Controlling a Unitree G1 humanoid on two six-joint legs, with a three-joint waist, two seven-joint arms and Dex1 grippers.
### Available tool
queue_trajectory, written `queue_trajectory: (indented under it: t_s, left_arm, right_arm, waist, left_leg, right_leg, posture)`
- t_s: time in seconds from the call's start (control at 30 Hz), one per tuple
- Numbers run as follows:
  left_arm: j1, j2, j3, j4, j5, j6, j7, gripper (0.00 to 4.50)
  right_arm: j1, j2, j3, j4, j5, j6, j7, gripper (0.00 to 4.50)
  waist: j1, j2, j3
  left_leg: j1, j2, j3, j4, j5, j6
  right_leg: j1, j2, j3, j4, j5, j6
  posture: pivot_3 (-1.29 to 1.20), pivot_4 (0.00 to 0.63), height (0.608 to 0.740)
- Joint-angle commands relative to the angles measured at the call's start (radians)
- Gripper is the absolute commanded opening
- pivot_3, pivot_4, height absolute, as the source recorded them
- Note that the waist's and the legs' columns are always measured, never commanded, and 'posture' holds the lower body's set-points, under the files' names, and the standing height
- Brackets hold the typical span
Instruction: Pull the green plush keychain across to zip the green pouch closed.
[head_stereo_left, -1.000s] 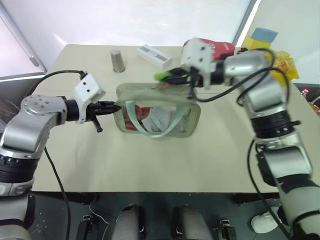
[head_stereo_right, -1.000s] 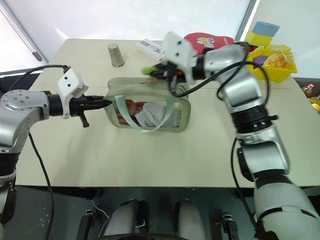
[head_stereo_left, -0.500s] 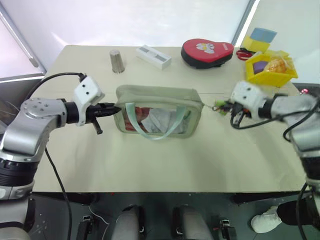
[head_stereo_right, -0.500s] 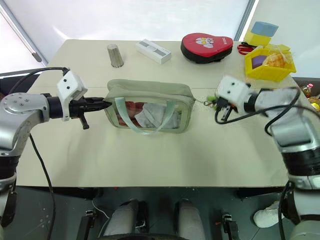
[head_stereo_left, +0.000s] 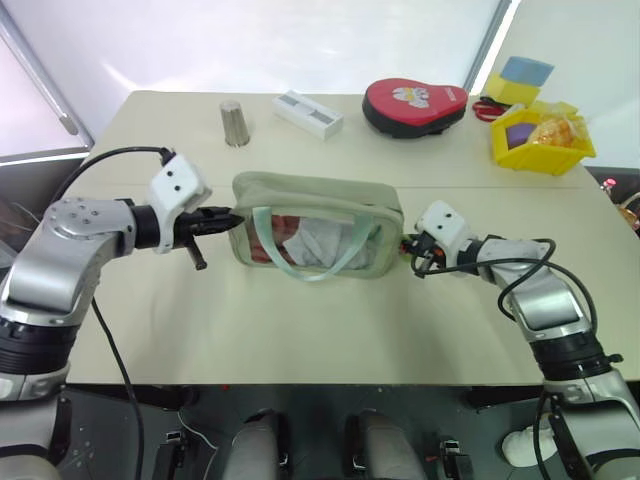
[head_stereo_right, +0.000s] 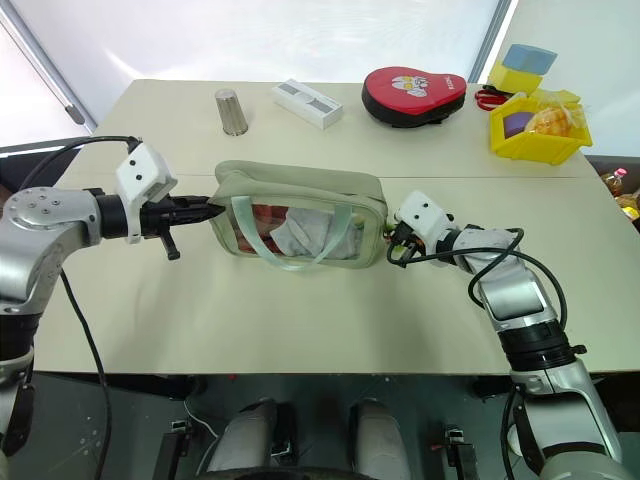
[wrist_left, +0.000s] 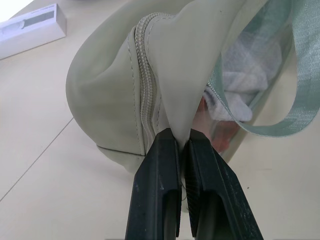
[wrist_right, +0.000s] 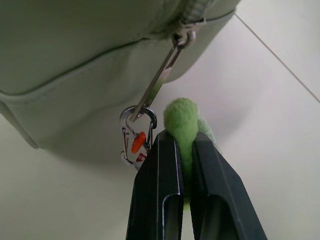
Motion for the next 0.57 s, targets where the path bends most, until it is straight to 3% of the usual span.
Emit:
queue_trajectory:
  t_s: [0.03,0.1,0.3,0.33,0.43,0.57]
  left_arm:
    - [0.007,0.005,0.019,-0.008,0.000,0.011,0.008,0.36]
    - [-0.002,0.012,0.031,-0.001,-0.010,0.011,-0.002,1.11]
    - [-0.042,0.066,0.091,0.038,-0.063,0.055,-0.050,4.18]
    - [-0.054,0.079,0.108,0.050,-0.075,0.073,-0.051,4.47]
    - [-0.074,0.145,0.153,0.108,-0.094,0.077,-0.102,4.47]
    - [-0.094,0.187,0.167,0.183,-0.075,0.032,-0.124,4.47]
  right_arm:
    - [-0.023,-0.041,-0.015,-0.011,0.016,-0.001,0.043,0.41]
    - [-0.071,-0.088,-0.047,-0.002,0.041,0.005,0.095,1.13]
    - [-0.251,-0.252,-0.097,0.070,0.096,0.011,0.242,4.25]
    - [-0.277,-0.276,-0.102,0.064,0.120,0.039,0.280,4.49]
    - [-0.320,-0.359,-0.118,-0.016,0.250,0.185,0.435,4.49]
    - [-0.353,-0.372,-0.126,-0.062,0.318,0.261,0.460,4.49]
  waist:
    - [0.000,0.000,0.000]
    - [0.000,0.000,0.000]
    - [-0.001,0.001,0.001]
    - [-0.002,0.001,0.001]
    - [-0.004,0.000,0.001]
    - [-0.004,0.000,0.001]
  left_leg:
    - [0.000,0.000,0.000,0.000,0.000,0.000]
    - [0.000,0.000,0.000,0.000,0.000,0.000]
    - [-0.001,0.000,0.000,0.000,0.000,0.000]
    - [-0.001,0.000,0.000,0.000,0.000,0.000]
    - [-0.001,0.001,0.000,-0.001,0.000,0.000]
    - [-0.001,0.001,0.000,-0.001,0.000,0.000]
  right_leg:
    - [0.000,0.000,0.000,0.000,0.000,0.000]
    - [0.000,0.000,0.000,0.000,0.000,0.000]
    - [-0.002,0.000,0.000,0.000,0.000,0.000]
    - [-0.002,0.000,0.000,0.000,0.000,0.000]
    - [-0.002,0.000,0.000,-0.001,0.000,0.000]
    - [-0.002,0.000,0.000,0.000,0.000,0.000]
  posture:
    - [0.00,0.150,0.740]
    - [0.00,0.150,0.740]
    - [0.00,0.150,0.740]
    - [0.00,0.150,0.740]
    - [0.00,0.150,0.740]
    - [0.00,0.150,0.740]
